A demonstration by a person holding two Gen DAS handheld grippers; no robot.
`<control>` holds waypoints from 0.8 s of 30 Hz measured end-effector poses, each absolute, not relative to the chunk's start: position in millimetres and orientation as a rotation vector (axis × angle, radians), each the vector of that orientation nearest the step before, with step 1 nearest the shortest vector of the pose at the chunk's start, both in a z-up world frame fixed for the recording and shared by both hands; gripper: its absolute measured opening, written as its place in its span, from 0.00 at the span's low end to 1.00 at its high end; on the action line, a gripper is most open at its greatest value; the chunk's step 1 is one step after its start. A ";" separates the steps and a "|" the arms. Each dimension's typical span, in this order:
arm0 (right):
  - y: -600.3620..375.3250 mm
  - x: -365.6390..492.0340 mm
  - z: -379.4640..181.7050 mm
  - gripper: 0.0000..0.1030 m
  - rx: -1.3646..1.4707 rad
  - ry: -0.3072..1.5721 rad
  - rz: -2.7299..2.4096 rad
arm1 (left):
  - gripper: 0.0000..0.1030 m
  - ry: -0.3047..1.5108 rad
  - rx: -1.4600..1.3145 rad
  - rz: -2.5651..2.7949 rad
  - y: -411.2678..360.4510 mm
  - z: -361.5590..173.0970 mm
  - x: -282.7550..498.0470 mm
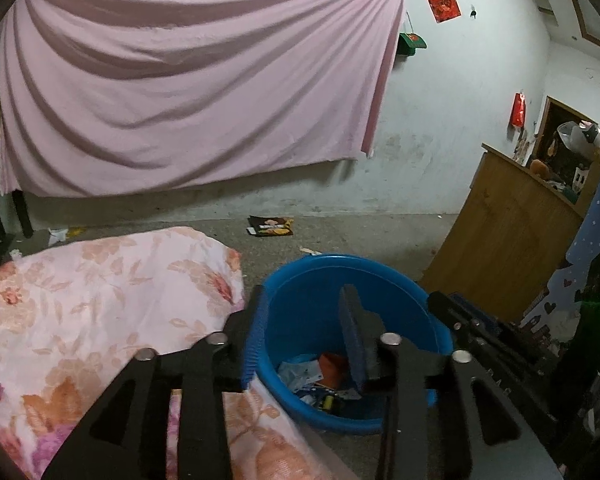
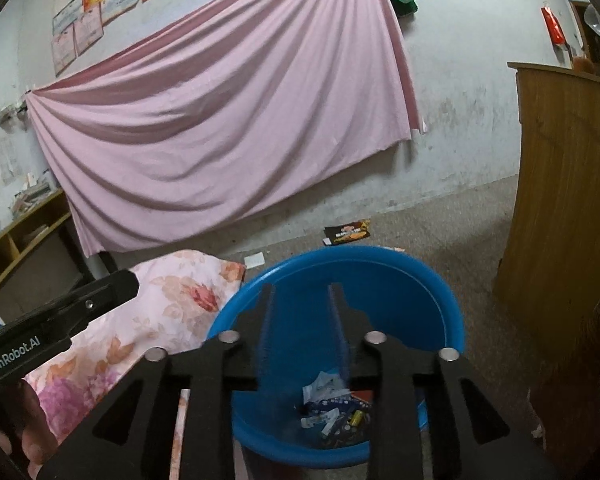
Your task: Collect trash
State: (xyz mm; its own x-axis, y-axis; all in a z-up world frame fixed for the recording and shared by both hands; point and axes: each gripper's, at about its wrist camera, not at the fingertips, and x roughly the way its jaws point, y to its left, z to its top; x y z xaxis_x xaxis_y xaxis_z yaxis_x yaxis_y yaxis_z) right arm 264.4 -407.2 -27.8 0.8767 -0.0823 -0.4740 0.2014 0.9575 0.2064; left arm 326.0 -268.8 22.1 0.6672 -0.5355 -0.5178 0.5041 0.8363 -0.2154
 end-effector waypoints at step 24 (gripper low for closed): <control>-356.9 211.4 22.0 0.81 0.171 0.328 -0.134 | 0.97 0.412 -0.127 -0.357 -142.7 78.6 244.5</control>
